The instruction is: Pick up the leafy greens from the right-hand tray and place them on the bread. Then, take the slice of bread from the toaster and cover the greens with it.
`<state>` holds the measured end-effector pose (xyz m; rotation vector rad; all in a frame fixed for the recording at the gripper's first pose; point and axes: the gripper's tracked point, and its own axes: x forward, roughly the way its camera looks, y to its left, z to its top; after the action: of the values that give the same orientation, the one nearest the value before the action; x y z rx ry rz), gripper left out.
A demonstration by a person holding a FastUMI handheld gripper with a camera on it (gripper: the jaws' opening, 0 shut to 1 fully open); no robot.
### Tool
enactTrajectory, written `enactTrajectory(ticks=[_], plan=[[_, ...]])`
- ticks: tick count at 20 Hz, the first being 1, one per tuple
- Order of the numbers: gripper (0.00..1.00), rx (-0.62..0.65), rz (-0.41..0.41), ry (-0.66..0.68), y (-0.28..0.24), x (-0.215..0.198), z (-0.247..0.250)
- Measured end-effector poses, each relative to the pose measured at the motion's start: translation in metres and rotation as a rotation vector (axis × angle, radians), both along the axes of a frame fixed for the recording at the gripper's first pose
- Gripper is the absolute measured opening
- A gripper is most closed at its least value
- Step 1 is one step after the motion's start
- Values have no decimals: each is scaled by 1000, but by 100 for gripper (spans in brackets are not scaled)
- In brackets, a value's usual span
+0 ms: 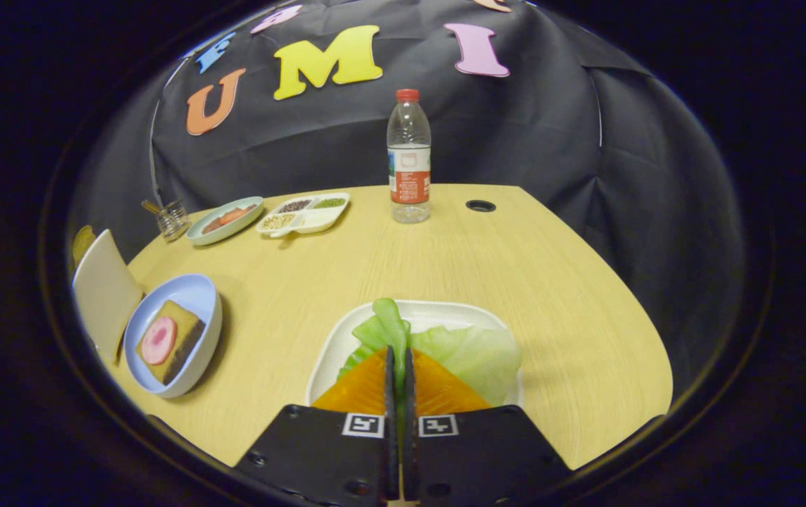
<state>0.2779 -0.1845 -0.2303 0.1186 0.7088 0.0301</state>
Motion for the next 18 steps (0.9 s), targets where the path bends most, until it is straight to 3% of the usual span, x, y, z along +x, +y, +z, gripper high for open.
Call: enactTrajectory(ticks=[13, 18], plan=[[0, 193, -90, -147, 3, -2, 70], [0, 249, -80, -197, 25, -14, 104]])
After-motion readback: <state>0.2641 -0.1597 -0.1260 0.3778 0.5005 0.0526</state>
